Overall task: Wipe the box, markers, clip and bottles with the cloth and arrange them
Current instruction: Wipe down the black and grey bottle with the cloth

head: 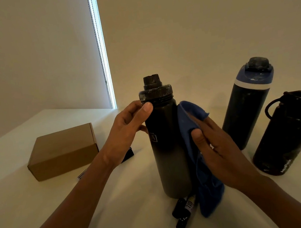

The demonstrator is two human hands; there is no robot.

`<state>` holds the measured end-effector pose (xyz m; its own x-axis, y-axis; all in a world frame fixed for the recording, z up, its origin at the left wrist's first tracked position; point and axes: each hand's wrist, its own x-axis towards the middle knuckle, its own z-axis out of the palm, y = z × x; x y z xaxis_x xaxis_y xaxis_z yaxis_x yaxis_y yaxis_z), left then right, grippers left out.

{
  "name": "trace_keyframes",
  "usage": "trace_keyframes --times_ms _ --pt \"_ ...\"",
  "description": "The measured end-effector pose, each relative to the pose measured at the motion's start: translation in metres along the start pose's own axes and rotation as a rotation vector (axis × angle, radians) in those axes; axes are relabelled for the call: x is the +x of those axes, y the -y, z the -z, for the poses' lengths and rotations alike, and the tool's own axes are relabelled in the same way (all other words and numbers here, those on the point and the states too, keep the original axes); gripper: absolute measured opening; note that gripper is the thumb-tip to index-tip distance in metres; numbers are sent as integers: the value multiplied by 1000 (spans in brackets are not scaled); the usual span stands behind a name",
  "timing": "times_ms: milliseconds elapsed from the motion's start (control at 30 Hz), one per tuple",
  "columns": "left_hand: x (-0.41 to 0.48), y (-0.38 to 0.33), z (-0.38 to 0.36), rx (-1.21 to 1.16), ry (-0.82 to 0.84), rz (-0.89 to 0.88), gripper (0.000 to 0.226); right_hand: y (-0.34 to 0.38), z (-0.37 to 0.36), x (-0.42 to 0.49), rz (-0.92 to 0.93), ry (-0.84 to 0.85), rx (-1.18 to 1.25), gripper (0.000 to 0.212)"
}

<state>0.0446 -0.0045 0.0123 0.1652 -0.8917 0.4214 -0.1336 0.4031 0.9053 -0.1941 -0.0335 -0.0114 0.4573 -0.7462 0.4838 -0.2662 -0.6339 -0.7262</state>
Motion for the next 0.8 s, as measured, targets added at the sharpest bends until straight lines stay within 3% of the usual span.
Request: trace_keyframes --times_ms 200,433,633,800 --pt "-3 -5 2 128 -92 -66 37 -18 6 -16 4 103 -164 40" --pt "2 -3 0 148 -228 -58 44 -20 17 -17 90 95 -201 22" --pt "5 -1 5 269 -323 -121 61 -18 14 -15 -33 -20 -50 32" --pt "3 -5 -5 320 -284 -175 62 -14 13 -13 -245 -152 190 45"
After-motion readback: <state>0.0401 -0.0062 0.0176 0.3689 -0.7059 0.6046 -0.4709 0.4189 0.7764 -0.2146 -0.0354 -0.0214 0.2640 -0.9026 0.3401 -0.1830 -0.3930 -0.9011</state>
